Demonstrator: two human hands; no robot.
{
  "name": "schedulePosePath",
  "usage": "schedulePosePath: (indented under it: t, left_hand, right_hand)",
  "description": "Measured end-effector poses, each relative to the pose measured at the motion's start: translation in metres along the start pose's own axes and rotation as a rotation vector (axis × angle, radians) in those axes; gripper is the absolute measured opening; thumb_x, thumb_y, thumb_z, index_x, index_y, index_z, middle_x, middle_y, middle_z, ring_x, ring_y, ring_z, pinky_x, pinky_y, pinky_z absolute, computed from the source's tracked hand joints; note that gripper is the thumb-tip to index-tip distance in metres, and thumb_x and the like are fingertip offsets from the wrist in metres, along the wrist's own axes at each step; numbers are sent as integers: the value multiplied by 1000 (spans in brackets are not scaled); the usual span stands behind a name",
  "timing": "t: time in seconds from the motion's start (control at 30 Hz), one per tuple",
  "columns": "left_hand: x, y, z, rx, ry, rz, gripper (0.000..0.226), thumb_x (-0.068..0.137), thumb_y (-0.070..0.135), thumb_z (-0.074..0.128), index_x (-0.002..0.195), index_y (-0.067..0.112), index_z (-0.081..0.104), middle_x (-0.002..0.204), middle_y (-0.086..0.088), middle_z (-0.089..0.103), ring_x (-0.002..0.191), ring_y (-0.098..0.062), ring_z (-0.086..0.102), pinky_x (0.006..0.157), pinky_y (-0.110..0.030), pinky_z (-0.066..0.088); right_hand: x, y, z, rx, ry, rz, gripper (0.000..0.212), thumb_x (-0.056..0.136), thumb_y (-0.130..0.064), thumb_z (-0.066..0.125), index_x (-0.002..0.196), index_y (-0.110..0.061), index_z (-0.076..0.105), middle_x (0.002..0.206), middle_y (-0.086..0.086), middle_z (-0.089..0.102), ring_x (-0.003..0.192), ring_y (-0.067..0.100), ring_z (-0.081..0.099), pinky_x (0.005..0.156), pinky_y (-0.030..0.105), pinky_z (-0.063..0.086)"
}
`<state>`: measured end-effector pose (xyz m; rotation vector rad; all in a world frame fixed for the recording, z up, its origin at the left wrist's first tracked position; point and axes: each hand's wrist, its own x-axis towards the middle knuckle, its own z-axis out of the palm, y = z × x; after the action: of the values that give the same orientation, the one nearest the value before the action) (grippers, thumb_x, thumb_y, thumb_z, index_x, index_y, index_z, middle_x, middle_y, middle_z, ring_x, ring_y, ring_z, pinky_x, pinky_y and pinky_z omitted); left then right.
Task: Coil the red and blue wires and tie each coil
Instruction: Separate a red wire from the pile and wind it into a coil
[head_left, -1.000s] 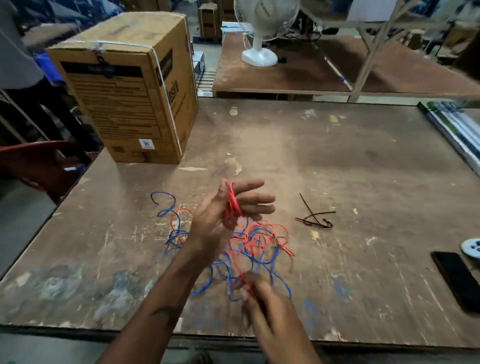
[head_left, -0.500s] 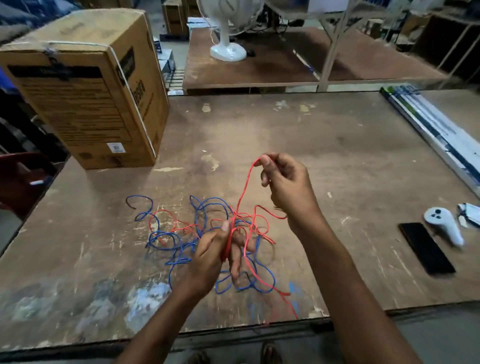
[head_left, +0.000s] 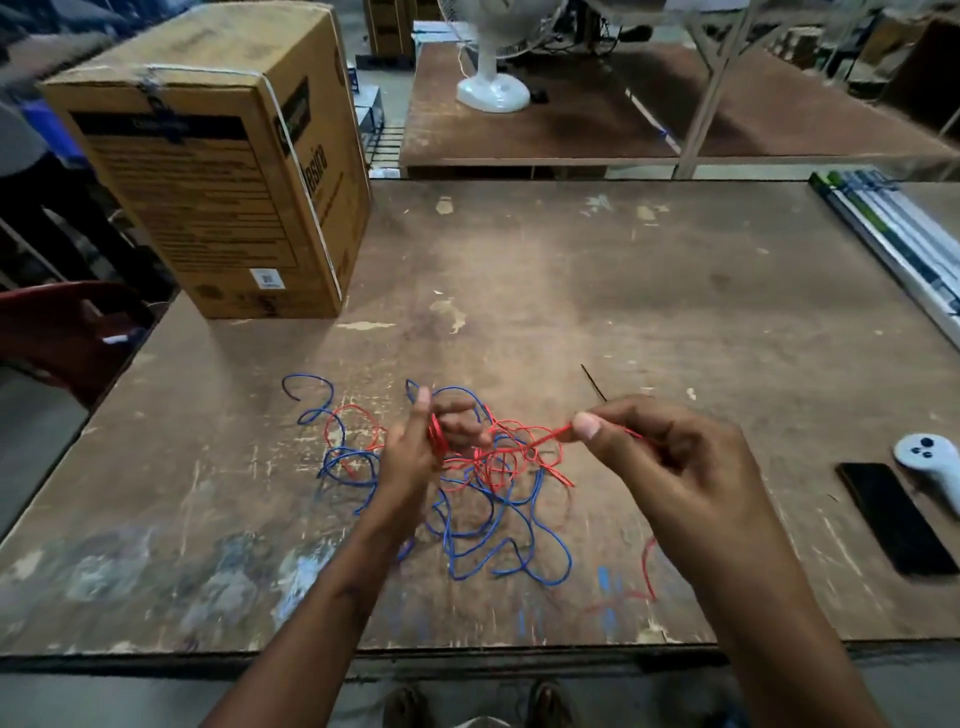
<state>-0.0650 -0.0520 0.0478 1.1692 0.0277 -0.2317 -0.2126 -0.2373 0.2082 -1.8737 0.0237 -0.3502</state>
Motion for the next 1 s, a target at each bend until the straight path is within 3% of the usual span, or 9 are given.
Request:
schedulePosePath:
  t: [0.1, 0.17, 0.27, 0.37, 0.53, 0.7, 0.83, 0.93, 1.0]
  left_hand:
    - [26, 1, -13, -445, 17, -155, 56, 114, 35, 36, 102, 3, 81, 78, -1, 80, 72, -13, 79, 59, -19, 57]
    - [35, 2, -16, -541, 13, -182, 53, 111, 35, 41, 99, 6, 84, 88, -1, 83, 81, -10, 80, 58, -16, 56]
    - [40, 5, -15, -568, -59, -237, 45, 103, 35, 48, 100, 10, 85, 95, 0, 83, 77, -8, 79, 50, -13, 54]
    - [45, 4, -16, -555, -86, -282, 54, 111, 37, 37, 99, 15, 86, 93, 1, 83, 66, -7, 75, 40, -11, 47]
    - [43, -19, -7, -298, -81, -231, 65, 115, 35, 32, 92, 7, 86, 94, -9, 83, 80, -15, 81, 57, -20, 60]
    - [52, -29, -36, -667, -135, -412, 36, 96, 35, 61, 106, 5, 80, 82, 0, 81, 56, -5, 70, 37, -13, 46]
    - [68, -30, -44, -709, -140, -413, 26, 87, 19, 79, 105, 0, 80, 95, -7, 82, 63, -6, 76, 38, -12, 46]
    - [81, -25, -50, -884, -220, -495, 54, 67, -8, 93, 115, -13, 68, 95, -20, 80, 63, -15, 79, 34, -15, 45]
    - [88, -20, -48, -835, -179, -522, 46, 75, -7, 87, 115, -17, 67, 88, -18, 79, 57, -13, 76, 32, -15, 43]
  right_hand:
    - [-11, 13, -10, 200, 6, 127, 16, 94, -17, 74, 79, -14, 77, 54, -6, 56, 51, 7, 47, 54, 15, 38]
    - [-13, 22, -13, 306, -73, 177, 16, 93, -16, 70, 77, -13, 71, 57, -4, 46, 53, 11, 39, 51, 20, 34]
    - [-19, 28, -10, 399, -240, 165, 16, 90, -29, 66, 79, -18, 67, 70, 4, 53, 66, 18, 47, 62, 24, 43]
    - [-25, 25, -2, 425, -304, 180, 19, 93, -34, 66, 85, -18, 62, 75, 1, 48, 68, 14, 41, 59, 30, 38]
    - [-23, 15, 17, 407, -243, 120, 15, 98, -23, 62, 84, -19, 59, 66, -13, 42, 59, 2, 32, 57, 13, 32]
    - [-14, 4, 17, 481, -97, 153, 22, 90, -20, 79, 83, -9, 61, 54, -21, 47, 50, -1, 30, 48, 7, 28]
    - [-17, 7, 29, 524, -78, 176, 14, 81, -14, 76, 79, -10, 63, 62, -15, 57, 53, -3, 32, 49, 6, 28]
    - [-18, 8, 36, 538, -65, 183, 13, 81, -10, 78, 80, -8, 65, 66, -11, 60, 55, -2, 32, 50, 6, 29]
    - [-17, 9, 38, 546, -52, 202, 13, 80, -11, 80, 79, -9, 67, 67, -7, 61, 55, -2, 35, 51, 6, 31]
